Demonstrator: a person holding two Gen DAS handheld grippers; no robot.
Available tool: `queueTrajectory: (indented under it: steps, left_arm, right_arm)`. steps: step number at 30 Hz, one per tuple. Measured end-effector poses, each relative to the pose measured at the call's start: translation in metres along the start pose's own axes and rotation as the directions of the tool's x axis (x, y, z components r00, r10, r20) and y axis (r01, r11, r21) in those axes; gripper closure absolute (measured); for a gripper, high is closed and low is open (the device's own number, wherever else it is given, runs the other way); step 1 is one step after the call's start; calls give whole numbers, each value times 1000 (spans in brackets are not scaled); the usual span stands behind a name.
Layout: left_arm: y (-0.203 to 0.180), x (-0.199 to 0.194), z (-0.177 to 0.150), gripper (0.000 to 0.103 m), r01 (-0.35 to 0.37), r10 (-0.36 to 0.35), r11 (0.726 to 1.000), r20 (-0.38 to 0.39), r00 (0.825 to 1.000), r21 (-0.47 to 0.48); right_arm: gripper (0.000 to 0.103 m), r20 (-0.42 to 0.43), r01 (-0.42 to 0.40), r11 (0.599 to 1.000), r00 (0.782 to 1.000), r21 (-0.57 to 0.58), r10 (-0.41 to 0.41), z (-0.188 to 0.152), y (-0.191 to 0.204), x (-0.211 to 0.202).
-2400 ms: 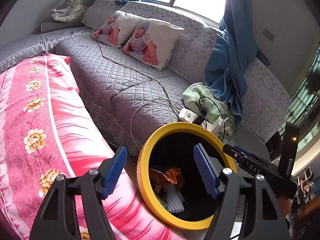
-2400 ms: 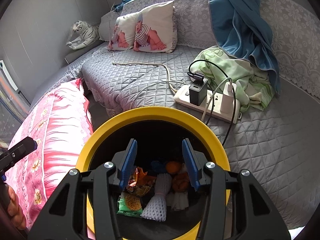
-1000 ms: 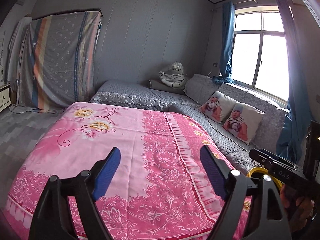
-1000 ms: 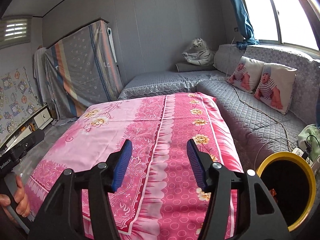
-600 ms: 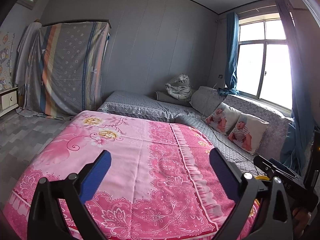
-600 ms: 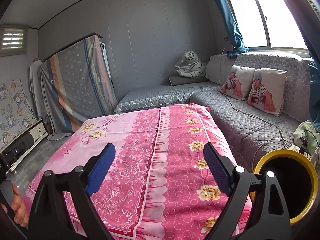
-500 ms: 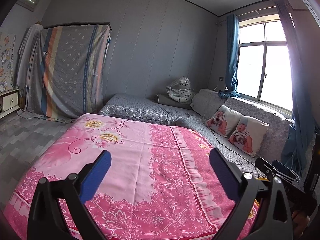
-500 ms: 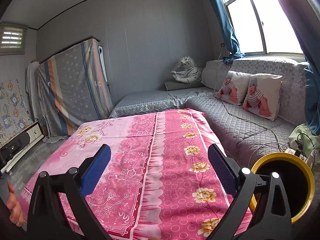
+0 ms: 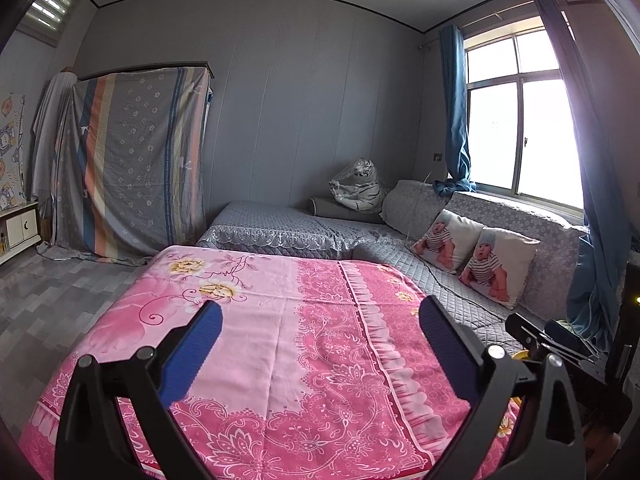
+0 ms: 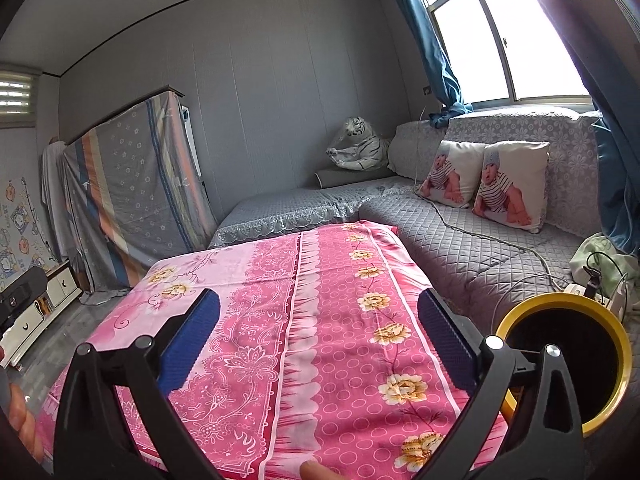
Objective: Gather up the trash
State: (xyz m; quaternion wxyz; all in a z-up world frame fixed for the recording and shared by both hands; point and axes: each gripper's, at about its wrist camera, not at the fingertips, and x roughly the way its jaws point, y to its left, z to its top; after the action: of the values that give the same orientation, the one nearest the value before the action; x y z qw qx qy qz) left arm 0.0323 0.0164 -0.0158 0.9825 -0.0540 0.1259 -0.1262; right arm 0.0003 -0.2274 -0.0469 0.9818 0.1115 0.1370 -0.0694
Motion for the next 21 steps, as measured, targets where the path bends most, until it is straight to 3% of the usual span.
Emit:
queueTrajectory:
  steps: [21]
  left_arm:
    - [3,6,-3,8,9,-10,999,-15,1000,-52]
  right_arm:
    - [8,-11,8,1000,1000,6,-8,-1,-1,1]
